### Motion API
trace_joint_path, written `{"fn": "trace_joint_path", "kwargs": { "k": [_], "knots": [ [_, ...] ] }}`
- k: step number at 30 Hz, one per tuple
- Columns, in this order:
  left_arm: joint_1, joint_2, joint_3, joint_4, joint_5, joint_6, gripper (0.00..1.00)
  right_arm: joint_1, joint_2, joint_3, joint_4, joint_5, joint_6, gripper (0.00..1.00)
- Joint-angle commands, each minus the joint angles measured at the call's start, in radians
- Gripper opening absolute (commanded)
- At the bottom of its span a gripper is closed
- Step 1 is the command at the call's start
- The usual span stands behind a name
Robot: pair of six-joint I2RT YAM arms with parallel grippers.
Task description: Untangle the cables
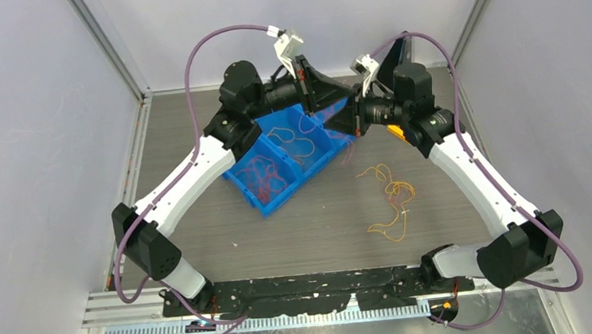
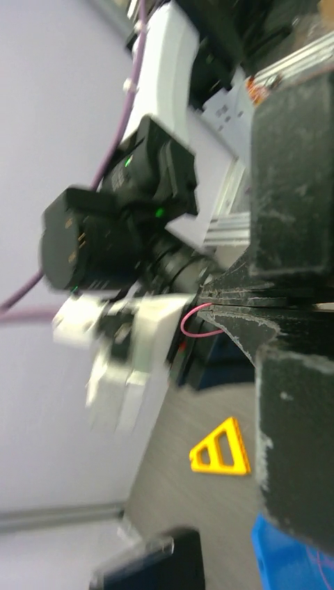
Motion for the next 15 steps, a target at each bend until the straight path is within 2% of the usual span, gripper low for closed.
{"fn": "trace_joint_path", "kwargs": {
  "k": [1, 4, 10, 11, 13, 15],
  "knots": [
    [-0.013, -0.08, -0.082, 0.1, 0.104, -0.05, 0.0, -0.018, 0.026, 0.081, 0.255, -0.054, 0.19, 0.05],
    [-0.011, -0.15, -0.188, 0.081, 0.11, 0.007, 0.0, -0.049, 0.021, 0.077, 0.389, -0.051, 0.269, 0.05],
    [0.011, -0.244, -0.312, -0.034, 0.061, 0.112, 0.0, -0.111, 0.023, 0.06, 0.539, -0.079, 0.444, 0.06],
    [0.014, -0.247, -0.314, -0.07, 0.026, 0.136, 0.08, -0.112, 0.023, 0.059, 0.549, -0.086, 0.457, 0.05],
    [0.022, -0.248, -0.307, -0.132, -0.042, 0.155, 0.46, -0.111, 0.025, 0.052, 0.575, -0.094, 0.49, 0.05],
    [0.041, -0.248, -0.294, -0.131, -0.048, 0.125, 0.82, -0.111, 0.028, 0.042, 0.585, -0.091, 0.509, 0.05]
  ]
}}
